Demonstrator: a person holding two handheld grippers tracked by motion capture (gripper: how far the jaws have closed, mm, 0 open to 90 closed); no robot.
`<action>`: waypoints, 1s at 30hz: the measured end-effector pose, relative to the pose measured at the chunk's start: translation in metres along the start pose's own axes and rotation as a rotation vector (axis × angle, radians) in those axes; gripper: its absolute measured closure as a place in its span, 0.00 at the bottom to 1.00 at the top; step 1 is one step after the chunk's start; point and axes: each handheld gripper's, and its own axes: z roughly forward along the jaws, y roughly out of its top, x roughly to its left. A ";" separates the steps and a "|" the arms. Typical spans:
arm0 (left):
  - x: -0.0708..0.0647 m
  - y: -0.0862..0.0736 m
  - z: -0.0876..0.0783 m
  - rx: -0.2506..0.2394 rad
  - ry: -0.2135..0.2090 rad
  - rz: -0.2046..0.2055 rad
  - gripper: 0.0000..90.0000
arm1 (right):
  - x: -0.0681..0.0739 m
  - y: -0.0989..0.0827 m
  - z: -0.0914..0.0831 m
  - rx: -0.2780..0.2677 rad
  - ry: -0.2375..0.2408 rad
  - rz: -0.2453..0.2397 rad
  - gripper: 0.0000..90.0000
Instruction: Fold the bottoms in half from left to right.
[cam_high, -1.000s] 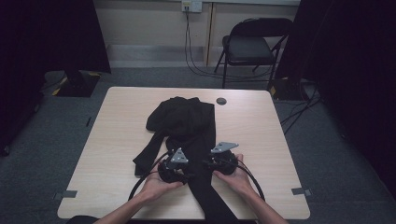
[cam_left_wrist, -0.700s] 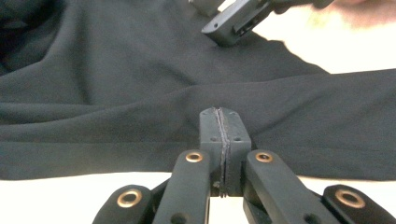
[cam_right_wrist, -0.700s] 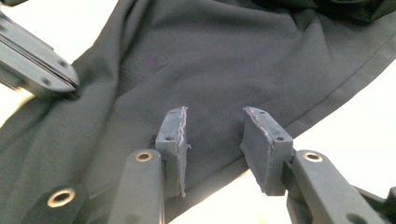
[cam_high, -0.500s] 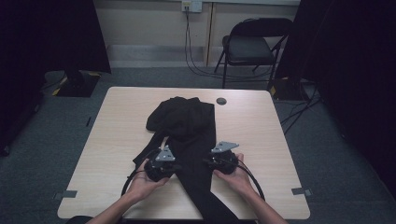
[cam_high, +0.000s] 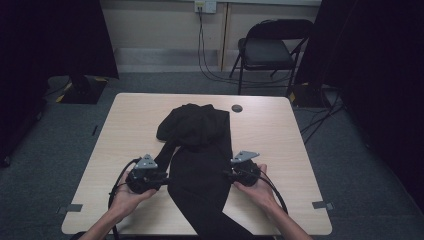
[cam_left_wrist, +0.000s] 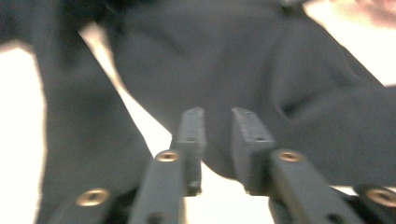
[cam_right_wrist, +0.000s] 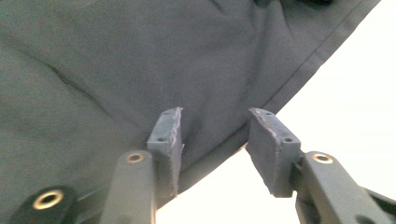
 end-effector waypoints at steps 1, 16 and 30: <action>0.008 0.002 -0.001 -0.010 0.047 -0.036 0.67 | 0.001 0.000 -0.001 -0.006 0.002 0.000 0.59; 0.043 0.002 0.015 0.033 0.144 -0.133 0.98 | 0.022 0.012 0.004 -0.039 0.061 -0.031 0.58; -0.074 0.078 0.003 -0.213 -0.292 0.038 0.95 | 0.033 0.022 -0.006 -0.091 0.085 -0.041 0.54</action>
